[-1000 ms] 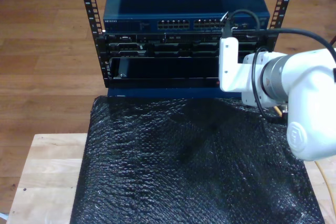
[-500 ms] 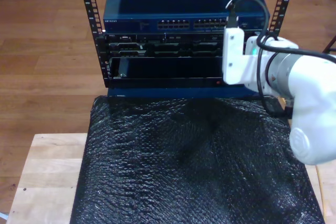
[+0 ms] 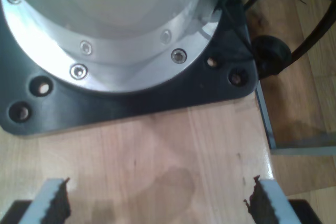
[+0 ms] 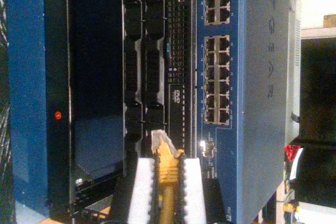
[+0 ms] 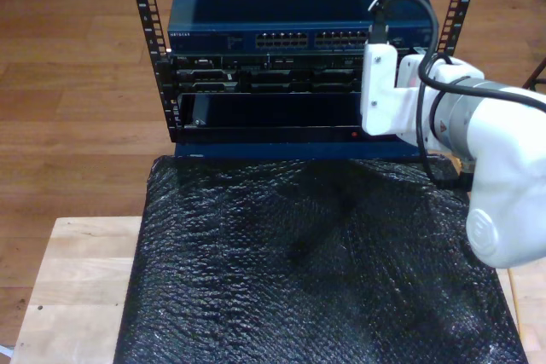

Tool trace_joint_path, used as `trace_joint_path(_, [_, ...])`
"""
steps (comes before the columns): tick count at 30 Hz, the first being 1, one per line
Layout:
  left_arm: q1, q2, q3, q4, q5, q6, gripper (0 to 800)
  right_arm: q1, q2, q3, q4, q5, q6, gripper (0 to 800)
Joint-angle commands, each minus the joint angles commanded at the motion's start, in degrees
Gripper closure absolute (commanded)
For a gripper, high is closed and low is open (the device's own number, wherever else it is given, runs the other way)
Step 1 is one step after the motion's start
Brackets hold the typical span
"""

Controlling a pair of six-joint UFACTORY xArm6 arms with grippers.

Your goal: Grab the cable and plug it in

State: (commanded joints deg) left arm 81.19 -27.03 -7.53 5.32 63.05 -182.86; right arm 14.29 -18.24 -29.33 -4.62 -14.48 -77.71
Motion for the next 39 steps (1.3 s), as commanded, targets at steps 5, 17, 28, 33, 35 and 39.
trace_joint_path(5, [0.0,0.0,0.0,0.0,0.0,0.0,0,0.2,1.8,-0.1,-1.1,-4.0,-1.4,800])
trace_joint_path(17, [0.0,0.0,0.0,0.0,0.0,0.0,0,0.1,8.1,-0.7,-1.1,-16.3,-2.0,800])
trace_joint_path(28, [0.0,0.0,0.0,0.0,0.0,0.0,0,0.0,9.3,-1.1,-1.0,-16.6,-1.7,800])
trace_joint_path(33, [0.0,0.0,0.0,0.0,0.0,0.0,0,-1.9,14.1,-2.8,-0.9,-22.8,-1.8,800])
trace_joint_path(35, [0.0,0.0,0.0,0.0,0.0,0.0,0,-2.1,17.1,-4.9,-0.9,-25.0,-1.8,800])
trace_joint_path(39, [0.0,0.0,0.0,0.0,0.0,-0.1,0,-2.2,22.8,-10.5,-0.8,-25.5,-1.7,800])
